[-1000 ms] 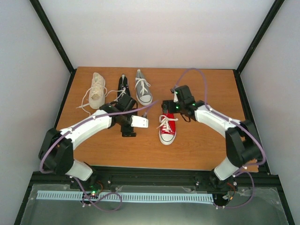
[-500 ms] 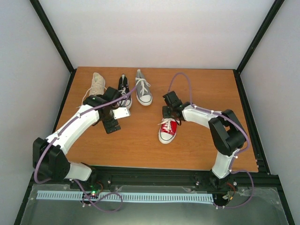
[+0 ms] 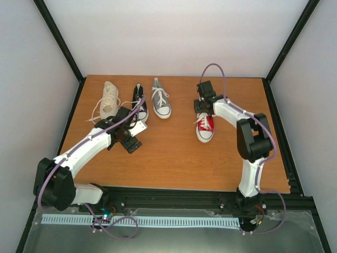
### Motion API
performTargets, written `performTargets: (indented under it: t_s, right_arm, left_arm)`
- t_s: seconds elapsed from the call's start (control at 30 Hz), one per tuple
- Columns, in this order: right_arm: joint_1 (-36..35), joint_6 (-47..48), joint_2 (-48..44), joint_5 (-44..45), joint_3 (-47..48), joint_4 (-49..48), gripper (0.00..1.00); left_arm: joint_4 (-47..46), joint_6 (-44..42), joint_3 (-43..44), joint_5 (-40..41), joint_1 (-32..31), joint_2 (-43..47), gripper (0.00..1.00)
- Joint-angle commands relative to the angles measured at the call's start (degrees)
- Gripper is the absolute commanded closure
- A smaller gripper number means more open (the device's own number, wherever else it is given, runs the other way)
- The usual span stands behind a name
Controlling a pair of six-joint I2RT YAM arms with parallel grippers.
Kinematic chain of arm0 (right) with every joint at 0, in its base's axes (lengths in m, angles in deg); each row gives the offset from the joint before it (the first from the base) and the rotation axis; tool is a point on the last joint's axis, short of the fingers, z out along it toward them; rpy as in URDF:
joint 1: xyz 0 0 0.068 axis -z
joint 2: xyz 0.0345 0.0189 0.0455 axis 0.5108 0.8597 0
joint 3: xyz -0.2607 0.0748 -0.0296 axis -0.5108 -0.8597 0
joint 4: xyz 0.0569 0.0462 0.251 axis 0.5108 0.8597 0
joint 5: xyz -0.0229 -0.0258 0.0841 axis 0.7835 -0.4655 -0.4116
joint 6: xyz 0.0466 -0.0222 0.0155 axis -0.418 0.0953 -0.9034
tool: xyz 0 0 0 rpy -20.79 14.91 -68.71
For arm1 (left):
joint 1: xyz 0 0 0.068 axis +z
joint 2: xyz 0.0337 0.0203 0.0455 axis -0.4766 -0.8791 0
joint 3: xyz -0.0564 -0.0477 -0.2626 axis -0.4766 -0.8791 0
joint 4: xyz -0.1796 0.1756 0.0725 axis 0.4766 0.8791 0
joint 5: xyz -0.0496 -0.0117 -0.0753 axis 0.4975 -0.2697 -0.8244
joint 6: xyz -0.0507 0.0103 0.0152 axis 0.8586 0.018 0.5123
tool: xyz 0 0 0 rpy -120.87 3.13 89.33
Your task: Tie the shoes
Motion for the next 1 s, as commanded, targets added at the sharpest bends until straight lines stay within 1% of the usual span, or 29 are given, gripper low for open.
performTargets:
  t_s: [0.0, 0.13, 0.2, 0.33, 0.4, 0.5, 0.6, 0.77, 0.97]
  right_arm:
    - [2.58, 6.34, 9.07, -2.45, 13.67, 2.12, 0.97]
    - [3.10, 7.59, 14.88, -0.74, 22.35, 5.16, 0.97]
    - [3.20, 7.13, 17.32, -0.83, 25.60, 5.39, 0.97]
    - [2.81, 1.45, 22.15, -6.39, 33.80, 6.48, 0.97]
    - [1.48, -0.50, 23.90, -8.19, 37.39, 6.22, 0.97]
    - [-1.14, -1.54, 26.77, -6.51, 43.25, 6.66, 0.97]
    - [-1.60, -3.47, 30.35, -4.71, 48.71, 6.90, 0.97]
    - [-1.81, -6.80, 34.85, -3.93, 51.93, 7.40, 0.97]
    - [-2.09, -7.65, 35.79, -0.23, 52.88, 8.56, 0.97]
  left_arm:
    - [-9.47, 4.57, -1.74, -2.74, 0.60, -2.04, 0.00]
    - [-10.84, 4.45, -2.60, 0.50, 0.60, -2.16, 0.00]
    - [-10.94, 4.51, -2.83, 0.38, 0.60, -1.59, 0.00]
    - [-11.30, 4.24, -3.57, 1.72, 0.63, -0.68, 0.00]
    - [-11.72, 4.05, -3.79, 3.40, 0.61, -0.71, 0.00]
    - [-11.89, 3.91, -4.21, 4.05, 0.60, -0.71, 0.00]
    - [-11.91, 3.99, -4.33, 3.40, 0.60, -0.93, 0.00]
    - [-12.42, 3.90, -4.85, 3.23, 0.60, -0.73, 0.00]
    - [-12.61, 3.86, -5.11, 3.26, 0.60, -0.18, 0.00]
